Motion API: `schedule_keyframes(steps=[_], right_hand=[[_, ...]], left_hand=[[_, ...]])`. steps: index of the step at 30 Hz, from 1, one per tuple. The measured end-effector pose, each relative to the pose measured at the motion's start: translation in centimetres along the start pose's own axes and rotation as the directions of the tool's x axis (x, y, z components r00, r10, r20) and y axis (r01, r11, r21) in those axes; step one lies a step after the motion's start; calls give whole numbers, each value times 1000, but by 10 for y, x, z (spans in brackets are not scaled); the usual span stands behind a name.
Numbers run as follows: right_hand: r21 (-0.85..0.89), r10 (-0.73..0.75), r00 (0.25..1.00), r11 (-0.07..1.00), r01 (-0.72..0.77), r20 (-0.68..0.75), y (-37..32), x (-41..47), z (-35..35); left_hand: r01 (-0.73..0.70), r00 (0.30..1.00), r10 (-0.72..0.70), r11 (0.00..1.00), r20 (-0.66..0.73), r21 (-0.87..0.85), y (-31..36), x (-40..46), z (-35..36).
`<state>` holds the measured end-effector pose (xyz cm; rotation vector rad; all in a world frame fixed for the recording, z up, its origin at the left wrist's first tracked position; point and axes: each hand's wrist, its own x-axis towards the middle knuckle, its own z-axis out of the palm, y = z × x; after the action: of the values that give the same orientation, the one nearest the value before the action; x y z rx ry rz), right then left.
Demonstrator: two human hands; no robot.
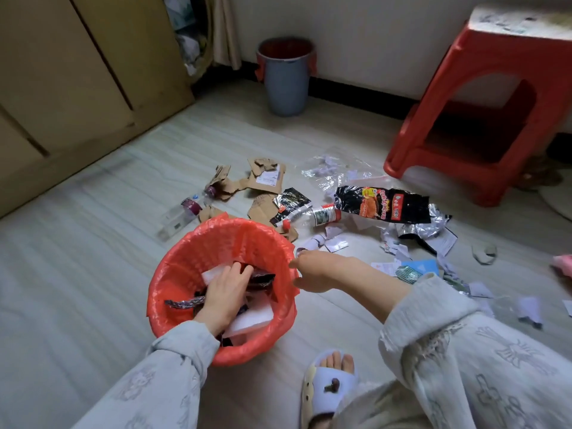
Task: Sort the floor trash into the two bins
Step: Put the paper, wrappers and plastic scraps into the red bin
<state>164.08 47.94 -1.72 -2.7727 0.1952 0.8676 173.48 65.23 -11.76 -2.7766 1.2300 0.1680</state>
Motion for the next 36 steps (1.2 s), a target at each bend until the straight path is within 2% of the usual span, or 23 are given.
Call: schedule_keyframes(steps=[4,7,9,12,14,17,18,22,24,28,32,36], right_hand=[[3,-12,1000,1000,12,-3,8,9,1],[9,-18,1000,1000,18,13,14,13,4],[5,-18,999,1000,18,32,19,14,8],[0,-35,999,999,35,32,24,11,12],[-23,-37,998,999,38,41,25,7,13],[-23,-8,997,1000,10,73,26,1,14],[-17,-4,997,1000,5,78,27,-2,13],[9,27,999,1000,-27,42,30,-9,5],[12,51,999,999,-51,3,29,-13,-1],[96,44,995,995,-36,-84,29,-26,-16],[126,74,990,990,-58,-122,58,-58,-22],[150,206,973,970,-189,-107,119,-96,-11]], left_hand=[[-48,985,53,998,166,-37,16,15,32],[-101,943,131,989,306,-112,15,16,62],[-97,893,155,983,422,-157,8,21,73],[47,788,176,938,590,-342,2,31,70],[56,742,208,928,638,-367,7,29,67],[24,780,240,912,578,-410,17,11,69],[53,799,219,902,560,-428,17,9,68],[94,860,87,941,502,-324,13,17,42],[64,906,79,946,415,-318,16,18,18],[37,989,14,942,149,-334,22,15,-30],[-105,992,67,909,-108,-404,52,21,-88],[-304,952,240,833,-192,-462,113,48,-121]])
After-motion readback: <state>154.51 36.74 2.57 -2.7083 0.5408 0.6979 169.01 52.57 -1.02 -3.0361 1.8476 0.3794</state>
